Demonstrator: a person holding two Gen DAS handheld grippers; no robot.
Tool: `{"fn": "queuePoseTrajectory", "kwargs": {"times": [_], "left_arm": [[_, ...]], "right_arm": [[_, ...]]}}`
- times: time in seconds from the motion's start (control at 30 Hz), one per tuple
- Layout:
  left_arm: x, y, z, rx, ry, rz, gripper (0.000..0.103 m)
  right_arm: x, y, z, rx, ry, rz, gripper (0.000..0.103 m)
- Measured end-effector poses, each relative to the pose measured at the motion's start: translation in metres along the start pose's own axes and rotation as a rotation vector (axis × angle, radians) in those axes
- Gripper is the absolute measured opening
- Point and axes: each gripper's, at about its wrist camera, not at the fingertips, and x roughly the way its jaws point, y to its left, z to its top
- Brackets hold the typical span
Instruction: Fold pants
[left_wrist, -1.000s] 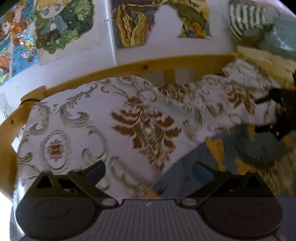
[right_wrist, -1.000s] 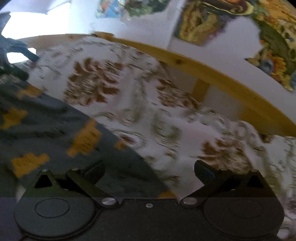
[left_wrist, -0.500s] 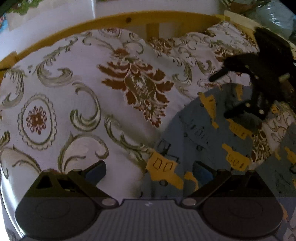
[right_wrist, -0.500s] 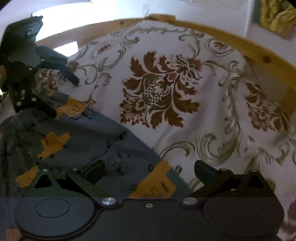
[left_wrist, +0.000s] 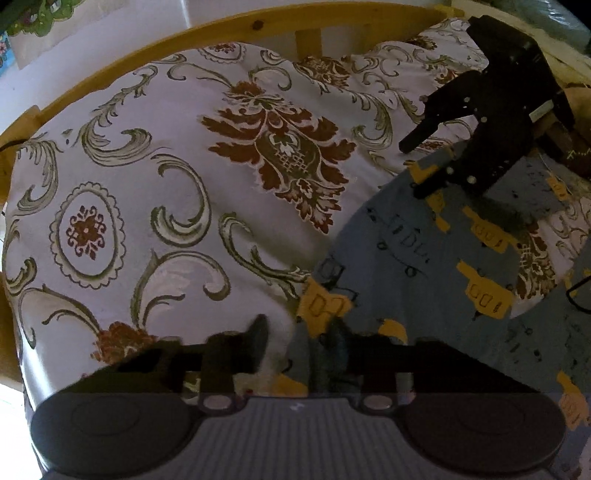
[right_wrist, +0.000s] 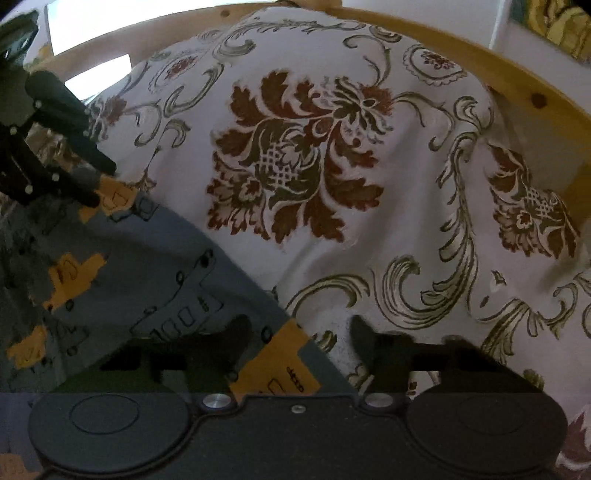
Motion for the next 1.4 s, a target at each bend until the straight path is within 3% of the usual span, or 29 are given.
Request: {"fn": "queuePoseTrajectory", "kwargs": {"times": [0.07,0.17,0.3,0.5,0.67,0.87,1.0,1.27,1.4], "left_arm": [[0.001,-0.003,0.001,0.005,0.003,0.008,0.027],[0.002,-0.005,0.003,-0.008,0.011,0.033,0.016],[-0.003,-0.015,0.001,0.023,-0.012,0.074,0.005],[-0.013,-0.029,-0.006,0.057,-0.064,0.15,0.004],[-0.016,-0.032,-0.009,0.063,-0.076,0.129,0.004],[-0.029,-0.024,-0.01,-0.039,-0.115,0.081,0.004],[-0.043,-0.032,-0.017,-0.044,-0.174,0.115,0.004],[-0.049,-0.037,-0.036,-0.083,-0.179,0.028,0.004],[-0.051,-0.037,-0.037,-0.103,-0.185,0.019,0.004]], "right_arm": [[0.001,0.004,0.0,-0.016,0.013,-0.009,0.032],[-0.002,0.01,-0.003,-0.027,0.001,-0.036,0.013],[-0.014,0.017,-0.01,-0.022,-0.052,-0.084,0.003],[-0.035,0.039,-0.034,-0.011,-0.153,-0.172,0.0],[-0.047,0.052,-0.048,-0.024,-0.203,-0.226,0.0],[-0.062,0.072,-0.063,-0.066,-0.258,-0.299,0.0],[-0.074,0.093,-0.077,-0.089,-0.304,-0.35,0.0],[-0.072,0.102,-0.093,-0.068,-0.294,-0.35,0.0],[-0.076,0.113,-0.097,-0.08,-0.304,-0.372,0.0]]}}
